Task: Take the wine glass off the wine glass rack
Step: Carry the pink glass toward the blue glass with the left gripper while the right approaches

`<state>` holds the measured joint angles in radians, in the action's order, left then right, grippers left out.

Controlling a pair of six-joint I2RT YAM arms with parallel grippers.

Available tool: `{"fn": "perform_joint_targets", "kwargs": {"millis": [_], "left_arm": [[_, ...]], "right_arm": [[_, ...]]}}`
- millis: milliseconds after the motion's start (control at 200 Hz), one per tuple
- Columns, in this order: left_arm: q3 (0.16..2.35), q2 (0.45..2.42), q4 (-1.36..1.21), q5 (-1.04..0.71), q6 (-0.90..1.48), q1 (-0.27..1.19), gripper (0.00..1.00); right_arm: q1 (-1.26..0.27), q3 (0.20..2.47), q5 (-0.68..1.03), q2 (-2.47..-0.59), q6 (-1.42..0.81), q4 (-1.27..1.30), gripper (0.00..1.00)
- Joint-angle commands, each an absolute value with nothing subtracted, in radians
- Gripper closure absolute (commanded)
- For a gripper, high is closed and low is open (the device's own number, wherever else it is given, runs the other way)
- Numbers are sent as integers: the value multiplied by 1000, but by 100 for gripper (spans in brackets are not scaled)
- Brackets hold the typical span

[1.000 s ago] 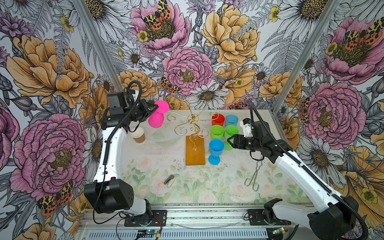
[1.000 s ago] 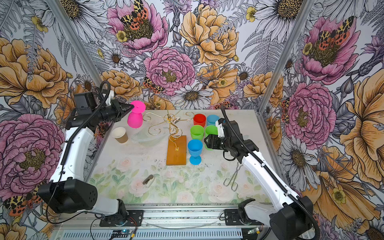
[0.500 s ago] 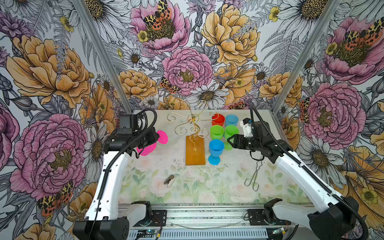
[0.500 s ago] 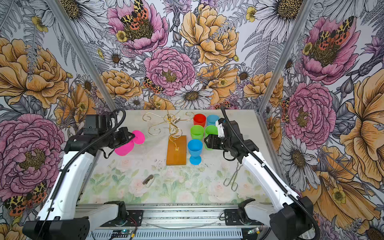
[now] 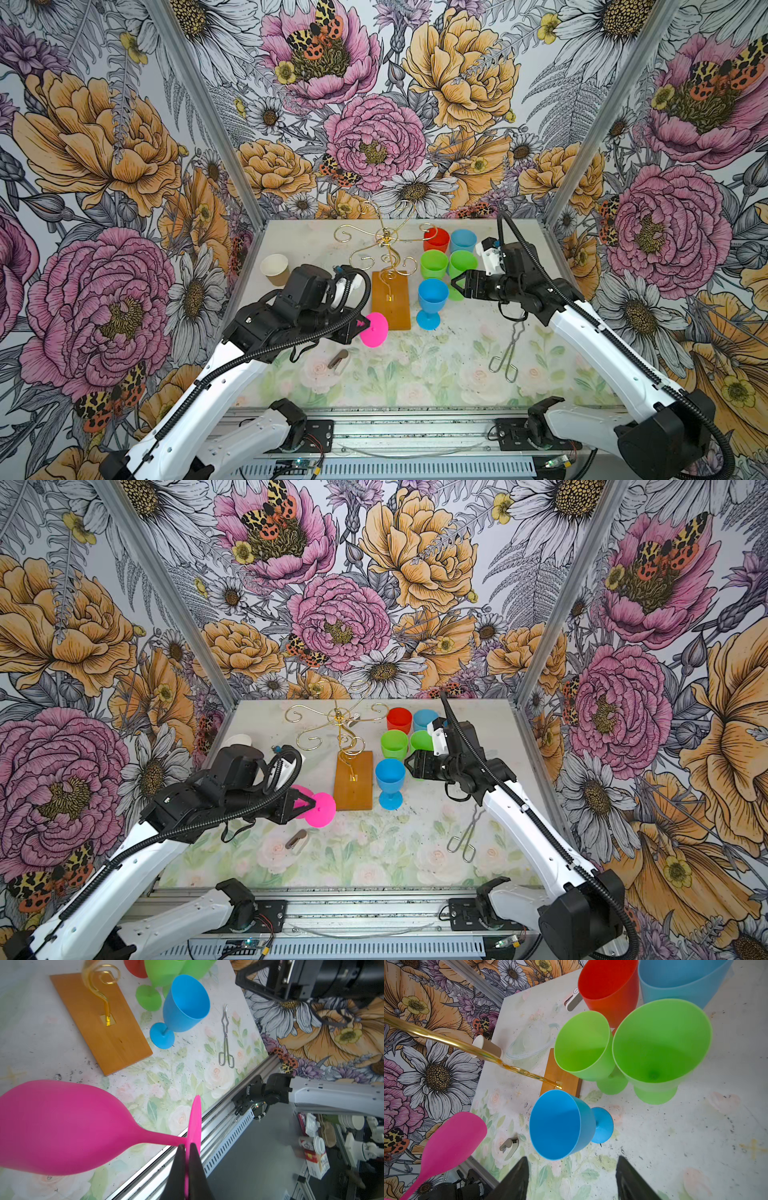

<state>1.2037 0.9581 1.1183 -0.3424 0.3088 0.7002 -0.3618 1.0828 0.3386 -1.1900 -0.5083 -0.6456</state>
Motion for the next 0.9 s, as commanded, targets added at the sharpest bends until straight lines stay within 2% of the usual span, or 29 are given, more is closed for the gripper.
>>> {"fn": "perform_joint_targets", "kwargs": {"millis": [0,280,591,896], "left_arm": [[1216,987,1055,-266,270,825,100],[1226,1080,796,-53,43,1114,100],[1101,1046,602,-96,-284,1169,100],[998,1029,594,151,-583,1322,100]], "right_arm": [[-371,1117,358,-1193,-512,-658,33],[-394,1184,300,-1230,-476,-809,33],[-395,1264,318,-1236,-456,-846,33],[-397,1380,377,-1290,-458,-853,33]]}}
